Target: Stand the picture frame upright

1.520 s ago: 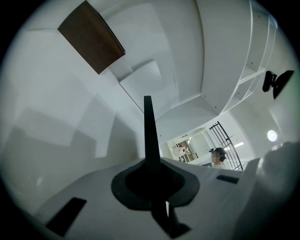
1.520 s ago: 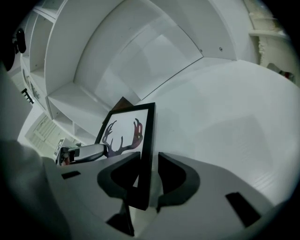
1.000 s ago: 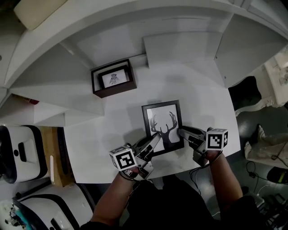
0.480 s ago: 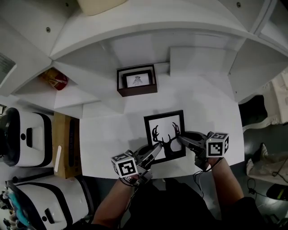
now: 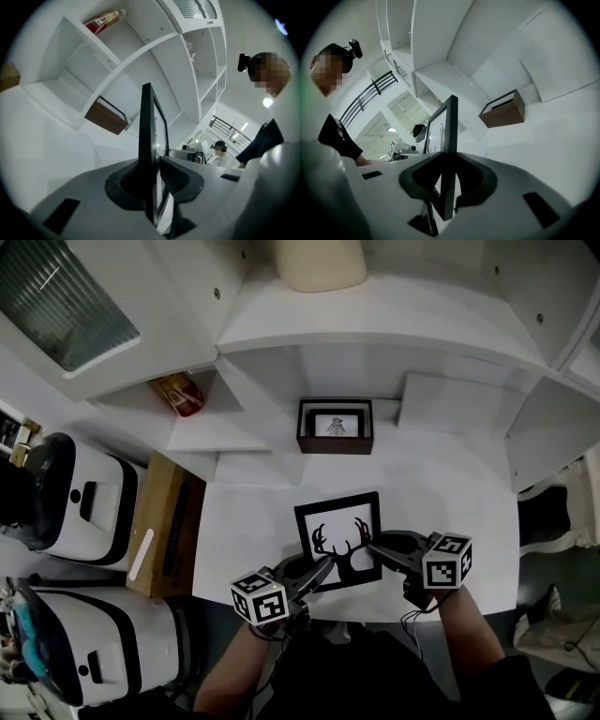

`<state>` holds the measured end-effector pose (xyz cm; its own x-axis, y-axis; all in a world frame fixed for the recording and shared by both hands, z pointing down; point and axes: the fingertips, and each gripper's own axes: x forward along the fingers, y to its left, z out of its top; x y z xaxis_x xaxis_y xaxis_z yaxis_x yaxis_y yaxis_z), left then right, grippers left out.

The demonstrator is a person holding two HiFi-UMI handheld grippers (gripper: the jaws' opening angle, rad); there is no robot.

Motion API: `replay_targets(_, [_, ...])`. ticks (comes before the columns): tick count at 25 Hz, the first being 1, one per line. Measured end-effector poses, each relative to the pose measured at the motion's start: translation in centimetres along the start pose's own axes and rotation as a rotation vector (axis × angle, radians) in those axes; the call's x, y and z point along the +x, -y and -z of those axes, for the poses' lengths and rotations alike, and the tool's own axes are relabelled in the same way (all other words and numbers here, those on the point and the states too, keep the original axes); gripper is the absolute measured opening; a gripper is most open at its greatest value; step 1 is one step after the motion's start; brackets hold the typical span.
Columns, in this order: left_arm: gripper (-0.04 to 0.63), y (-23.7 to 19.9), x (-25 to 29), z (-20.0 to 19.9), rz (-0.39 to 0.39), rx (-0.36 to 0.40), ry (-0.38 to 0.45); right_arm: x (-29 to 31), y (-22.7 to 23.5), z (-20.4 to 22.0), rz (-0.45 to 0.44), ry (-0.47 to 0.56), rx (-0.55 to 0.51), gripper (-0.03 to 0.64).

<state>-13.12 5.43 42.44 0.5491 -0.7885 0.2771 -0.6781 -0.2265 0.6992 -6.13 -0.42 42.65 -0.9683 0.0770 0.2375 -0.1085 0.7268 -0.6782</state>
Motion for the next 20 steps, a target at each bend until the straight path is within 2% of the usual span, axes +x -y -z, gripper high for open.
replay_targets(4, [0.151, -2.2, -2.1, -0.2, -0.163, 0.106, -0.046, 2.2, -1.2, 0.1, -0.004, -0.039, -0.086, 0.078])
replay_targets(11, [0.205, -4.5, -5.2, -1.3, -0.357, 0.268, -0.097, 5.4, -3.2, 0.1, -0.005, -0.072, -0.241, 0.074])
replay_targets(15, [0.215, -5.9, -6.3, -2.0, -0.399, 0.305, -0.105, 6.9, -3.9, 0.0, 0.049, -0.068, -0.309, 0.074])
replay_targets(20, [0.219, -8.0, -6.9, -3.4, -0.433, 0.387, -0.135, 8.9, -3.6, -0.1, 0.163, -0.086, -0.409, 0.074])
